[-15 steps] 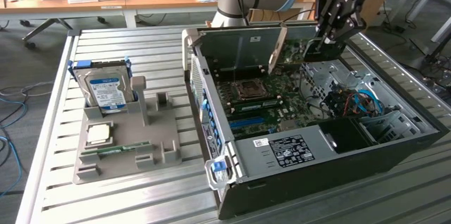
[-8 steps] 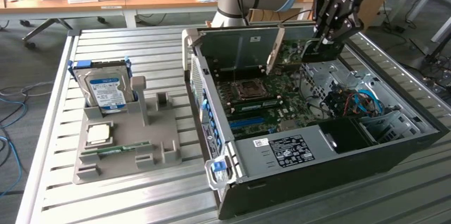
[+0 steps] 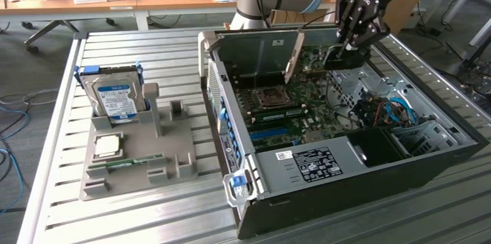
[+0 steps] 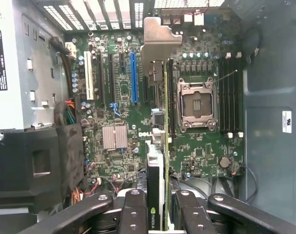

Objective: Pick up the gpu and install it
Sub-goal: 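Insert the gpu into the slot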

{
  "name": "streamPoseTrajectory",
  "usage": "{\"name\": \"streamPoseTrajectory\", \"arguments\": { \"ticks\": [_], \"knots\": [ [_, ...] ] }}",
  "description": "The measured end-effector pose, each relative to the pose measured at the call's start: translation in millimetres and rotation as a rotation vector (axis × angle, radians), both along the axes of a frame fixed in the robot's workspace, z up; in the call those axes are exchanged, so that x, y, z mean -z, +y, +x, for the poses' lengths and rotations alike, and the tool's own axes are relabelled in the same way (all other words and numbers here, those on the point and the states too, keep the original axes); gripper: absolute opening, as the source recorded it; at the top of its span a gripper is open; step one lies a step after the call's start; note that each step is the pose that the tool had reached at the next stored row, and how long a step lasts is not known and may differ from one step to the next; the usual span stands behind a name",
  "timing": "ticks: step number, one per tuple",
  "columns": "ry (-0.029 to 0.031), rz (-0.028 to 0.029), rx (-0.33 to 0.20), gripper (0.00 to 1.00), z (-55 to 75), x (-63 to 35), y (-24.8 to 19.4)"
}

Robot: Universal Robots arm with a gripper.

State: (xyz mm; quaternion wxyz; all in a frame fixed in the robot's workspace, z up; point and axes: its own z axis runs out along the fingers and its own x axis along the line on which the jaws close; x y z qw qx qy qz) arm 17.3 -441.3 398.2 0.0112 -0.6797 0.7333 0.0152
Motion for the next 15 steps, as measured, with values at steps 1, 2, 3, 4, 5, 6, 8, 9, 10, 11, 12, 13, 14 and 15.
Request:
{"name": "streamPoseTrajectory", "arguments": {
  "ticks": [1,2,3,4,5,6,8,9,10,11,12,13,14,15],
  "knots": [
    [0.0,-0.0001,0.0,0.27,-0.3,0.4,-0.6],
    [0.0,-0.0002,0.0,0.27,-0.9,0.9,-1.5],
    [-0.0001,0.0001,0.0,0.27,-1.5,1.4,-2.2],
    [-0.0001,0.0003,-0.001,0.27,-2.2,2.1,-2.5],
    [-0.0001,0.0001,-0.001,0.27,-2.9,2.7,-2.7],
    [-0.0001,0.0,-0.001,0.27,-3.5,3.4,-2.9],
    [0.0,-0.0001,-0.001,0.27,-4.5,4.6,-3.0],
    [0.0,-0.0003,-0.002,0.27,-4.6,4.6,-3.0],
    [0.0,-0.0004,-0.002,0.27,-4.5,4.6,-3.1],
    [0.0,-0.0003,-0.002,0.27,-4.6,4.7,-3.1],
    [0.0,-0.0002,-0.002,0.27,-4.6,4.8,-3.1],
    [-0.0001,0.0,-0.002,0.27,-4.6,4.8,-3.1],
    [-0.0001,-0.0001,-0.002,0.27,-4.7,4.8,-3.1],
    [0.0,0.0,-0.002,0.27,-4.6,4.8,-3.1]
  ]
}}
